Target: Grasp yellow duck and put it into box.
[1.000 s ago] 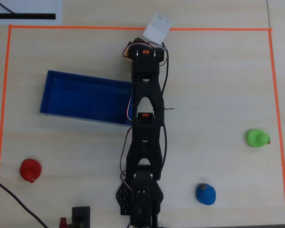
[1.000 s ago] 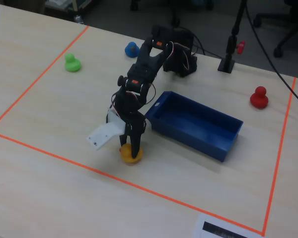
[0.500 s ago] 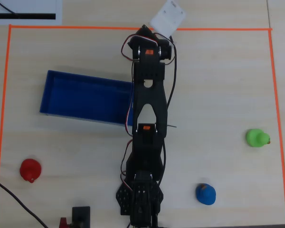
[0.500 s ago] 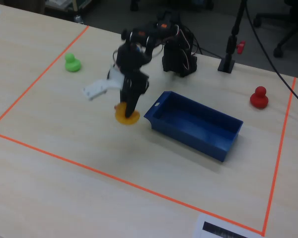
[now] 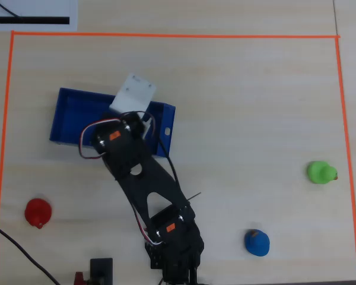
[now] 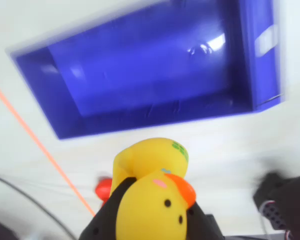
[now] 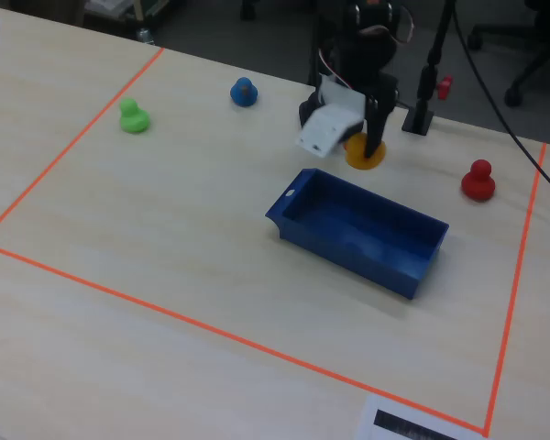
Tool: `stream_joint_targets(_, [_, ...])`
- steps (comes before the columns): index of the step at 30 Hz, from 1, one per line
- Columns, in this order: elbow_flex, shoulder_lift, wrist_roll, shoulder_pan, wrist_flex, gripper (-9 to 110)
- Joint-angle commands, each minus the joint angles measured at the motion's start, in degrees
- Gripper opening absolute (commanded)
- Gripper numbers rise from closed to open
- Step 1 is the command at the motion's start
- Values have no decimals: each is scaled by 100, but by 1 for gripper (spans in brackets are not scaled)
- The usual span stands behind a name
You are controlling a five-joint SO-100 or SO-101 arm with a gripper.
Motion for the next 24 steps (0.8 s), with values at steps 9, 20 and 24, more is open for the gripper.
stream_joint_targets(9, [-70,-1143,123,0,-1995,0])
stream_joint_targets(20, [668,-1389,-870,229,-2232,48])
stream_joint_targets(24, [439,-1028,-905,562,-2048,47])
